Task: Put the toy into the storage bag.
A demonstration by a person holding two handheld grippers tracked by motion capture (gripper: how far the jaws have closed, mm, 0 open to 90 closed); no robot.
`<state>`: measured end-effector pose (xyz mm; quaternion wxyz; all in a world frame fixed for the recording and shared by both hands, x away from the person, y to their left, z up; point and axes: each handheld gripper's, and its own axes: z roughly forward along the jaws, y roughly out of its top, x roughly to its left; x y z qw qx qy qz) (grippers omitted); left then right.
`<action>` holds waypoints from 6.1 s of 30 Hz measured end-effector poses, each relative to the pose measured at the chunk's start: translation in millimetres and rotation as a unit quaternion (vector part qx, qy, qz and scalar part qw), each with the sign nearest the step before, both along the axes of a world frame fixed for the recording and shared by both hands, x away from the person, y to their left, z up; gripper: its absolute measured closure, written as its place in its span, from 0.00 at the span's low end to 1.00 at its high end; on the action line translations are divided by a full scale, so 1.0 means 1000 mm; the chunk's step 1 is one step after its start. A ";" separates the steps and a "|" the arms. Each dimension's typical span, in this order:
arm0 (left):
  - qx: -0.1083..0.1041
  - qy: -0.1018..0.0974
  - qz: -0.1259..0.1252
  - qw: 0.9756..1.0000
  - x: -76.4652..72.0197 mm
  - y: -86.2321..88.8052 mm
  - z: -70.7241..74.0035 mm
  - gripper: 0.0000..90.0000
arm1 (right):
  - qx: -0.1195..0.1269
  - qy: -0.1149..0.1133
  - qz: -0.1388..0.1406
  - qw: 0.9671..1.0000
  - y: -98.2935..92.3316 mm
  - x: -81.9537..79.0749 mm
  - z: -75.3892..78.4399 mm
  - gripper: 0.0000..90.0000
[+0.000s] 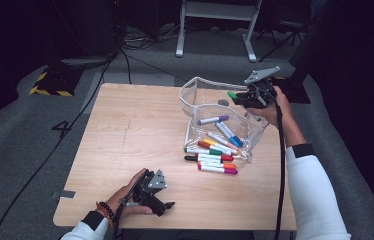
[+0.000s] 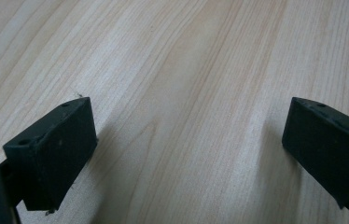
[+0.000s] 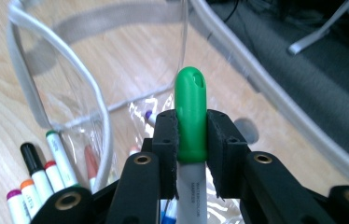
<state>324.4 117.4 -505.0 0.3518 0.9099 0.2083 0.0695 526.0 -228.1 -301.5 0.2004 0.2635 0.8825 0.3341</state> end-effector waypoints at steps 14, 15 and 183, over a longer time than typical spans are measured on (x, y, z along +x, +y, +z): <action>-0.001 0.000 -0.001 1.000 0.000 0.000 0.000 0.04 | -0.105 0.097 0.038 0.989 0.024 -0.002 -0.022 0.83; 0.000 0.000 0.000 1.000 0.000 0.000 0.000 0.04 | -0.112 0.107 0.043 0.987 0.027 -0.004 -0.023 0.82; 0.000 0.000 0.003 1.000 -0.001 0.001 0.000 0.04 | 0.065 -0.112 0.110 0.985 -0.011 -0.099 0.000 0.83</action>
